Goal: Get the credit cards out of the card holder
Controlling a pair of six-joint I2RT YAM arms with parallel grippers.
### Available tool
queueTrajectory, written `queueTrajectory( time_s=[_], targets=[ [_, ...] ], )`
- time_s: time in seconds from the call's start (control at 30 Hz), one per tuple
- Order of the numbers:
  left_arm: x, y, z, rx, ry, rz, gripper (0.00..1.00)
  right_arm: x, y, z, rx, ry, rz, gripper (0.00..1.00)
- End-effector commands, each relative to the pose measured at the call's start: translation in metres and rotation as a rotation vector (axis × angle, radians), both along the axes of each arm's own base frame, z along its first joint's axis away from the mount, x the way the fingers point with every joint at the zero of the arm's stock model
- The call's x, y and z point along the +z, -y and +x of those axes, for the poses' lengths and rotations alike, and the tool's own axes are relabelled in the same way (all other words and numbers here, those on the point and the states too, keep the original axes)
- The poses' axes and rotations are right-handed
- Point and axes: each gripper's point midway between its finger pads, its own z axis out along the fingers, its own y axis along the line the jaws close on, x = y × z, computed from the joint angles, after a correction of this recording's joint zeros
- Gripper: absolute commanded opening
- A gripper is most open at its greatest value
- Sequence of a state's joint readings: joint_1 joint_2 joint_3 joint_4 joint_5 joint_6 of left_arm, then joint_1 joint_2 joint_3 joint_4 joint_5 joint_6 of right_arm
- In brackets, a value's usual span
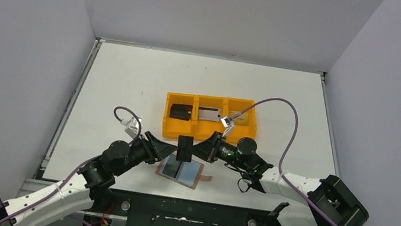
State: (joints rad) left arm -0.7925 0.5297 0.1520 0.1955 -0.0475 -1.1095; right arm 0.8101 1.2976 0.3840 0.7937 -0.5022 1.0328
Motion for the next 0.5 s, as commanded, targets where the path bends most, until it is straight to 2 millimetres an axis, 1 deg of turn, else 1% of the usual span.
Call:
queueTrajectory(
  time_s=[0.0, 0.07, 0.1, 0.23, 0.33, 0.47],
  targets=[
    [0.013, -0.014, 0.010, 0.077, 0.028, 0.060, 0.56, 0.014, 0.006, 0.009, -0.039, 0.078, -0.015, 0.00],
    [0.005, -0.024, 0.012, 0.112, 0.000, 0.138, 0.67, 0.010, 0.009, 0.015, -0.071, 0.086, -0.066, 0.00],
    [-0.001, -0.029, 0.013, 0.128, -0.017, 0.185, 0.70, 0.008, 0.012, 0.019, -0.091, 0.097, -0.096, 0.00],
    [-0.021, -0.053, 0.016, 0.202, -0.101, 0.385, 0.75, 0.001, 0.023, 0.035, -0.160, 0.142, -0.236, 0.00],
    [-0.022, -0.066, 0.020, 0.246, -0.132, 0.488, 0.78, 0.003, 0.029, 0.050, -0.204, 0.198, -0.333, 0.00],
    [-0.016, -0.079, 0.028, 0.282, -0.134, 0.587, 0.82, 0.014, 0.035, 0.072, -0.260, 0.292, -0.437, 0.00]
  ],
)
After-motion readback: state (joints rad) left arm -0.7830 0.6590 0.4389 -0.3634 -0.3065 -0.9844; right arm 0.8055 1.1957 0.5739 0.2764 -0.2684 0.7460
